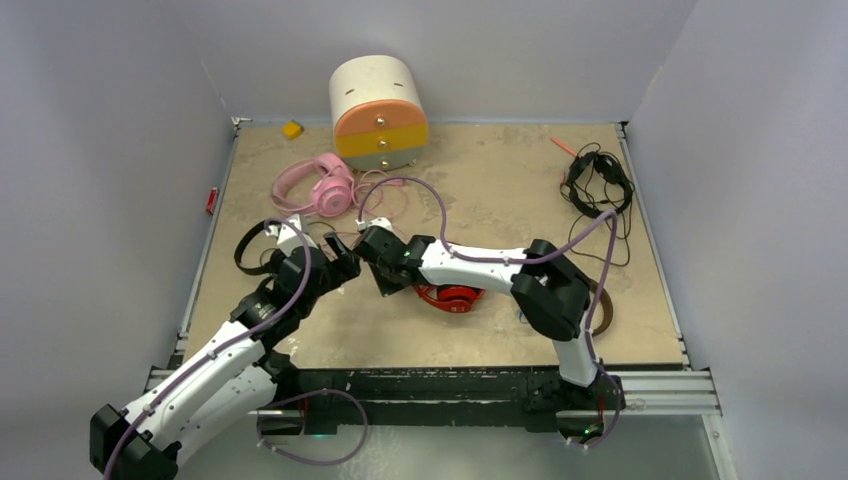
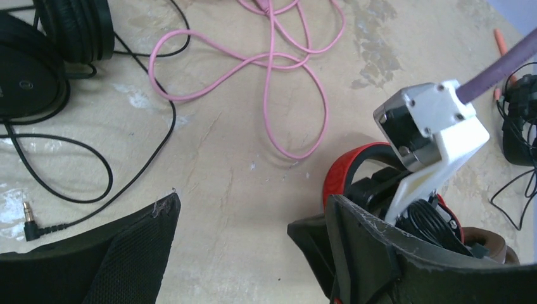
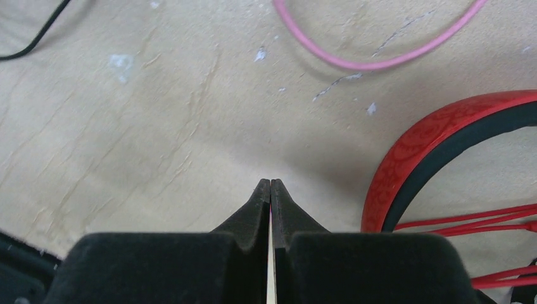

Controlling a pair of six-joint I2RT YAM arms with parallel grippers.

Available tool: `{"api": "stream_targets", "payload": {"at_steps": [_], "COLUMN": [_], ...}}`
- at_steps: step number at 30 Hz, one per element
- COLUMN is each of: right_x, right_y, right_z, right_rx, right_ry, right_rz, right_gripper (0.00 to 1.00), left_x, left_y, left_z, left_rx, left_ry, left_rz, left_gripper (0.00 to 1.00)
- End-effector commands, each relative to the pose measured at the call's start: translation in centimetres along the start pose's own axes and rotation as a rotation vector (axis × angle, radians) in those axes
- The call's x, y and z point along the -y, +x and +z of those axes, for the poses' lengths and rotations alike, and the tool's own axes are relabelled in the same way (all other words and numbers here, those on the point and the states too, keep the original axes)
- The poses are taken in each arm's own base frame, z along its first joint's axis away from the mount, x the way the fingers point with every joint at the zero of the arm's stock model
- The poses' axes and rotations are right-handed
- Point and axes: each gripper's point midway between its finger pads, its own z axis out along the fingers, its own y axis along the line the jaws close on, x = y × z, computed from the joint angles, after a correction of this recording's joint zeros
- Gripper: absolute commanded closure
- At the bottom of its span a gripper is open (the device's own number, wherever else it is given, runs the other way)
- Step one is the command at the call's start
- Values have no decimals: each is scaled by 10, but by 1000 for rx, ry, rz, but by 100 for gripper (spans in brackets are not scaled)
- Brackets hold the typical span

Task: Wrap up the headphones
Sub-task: Move the headphones to the center of the board.

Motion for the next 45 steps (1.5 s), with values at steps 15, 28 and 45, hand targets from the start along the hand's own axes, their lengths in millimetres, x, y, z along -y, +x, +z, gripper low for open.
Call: {"api": "stream_targets", "payload": {"at_steps": [15, 28, 45], "right_x": [166, 263, 254], "right_y": [25, 53, 2], "right_z": [-32, -68, -143], "right_rx": [10, 48, 307], "right_ry": [299, 392, 174], "right_rz": [325, 540, 471], "right_gripper": [100, 100, 61], "left_x": [5, 5, -11], "left_y": [3, 2, -21], "left_z": [8, 8, -2], "left_rx": [2, 7, 65], "left_ry": [17, 21, -100], "left_rz": [-46, -42, 10], "left_gripper": [19, 19, 18]}}
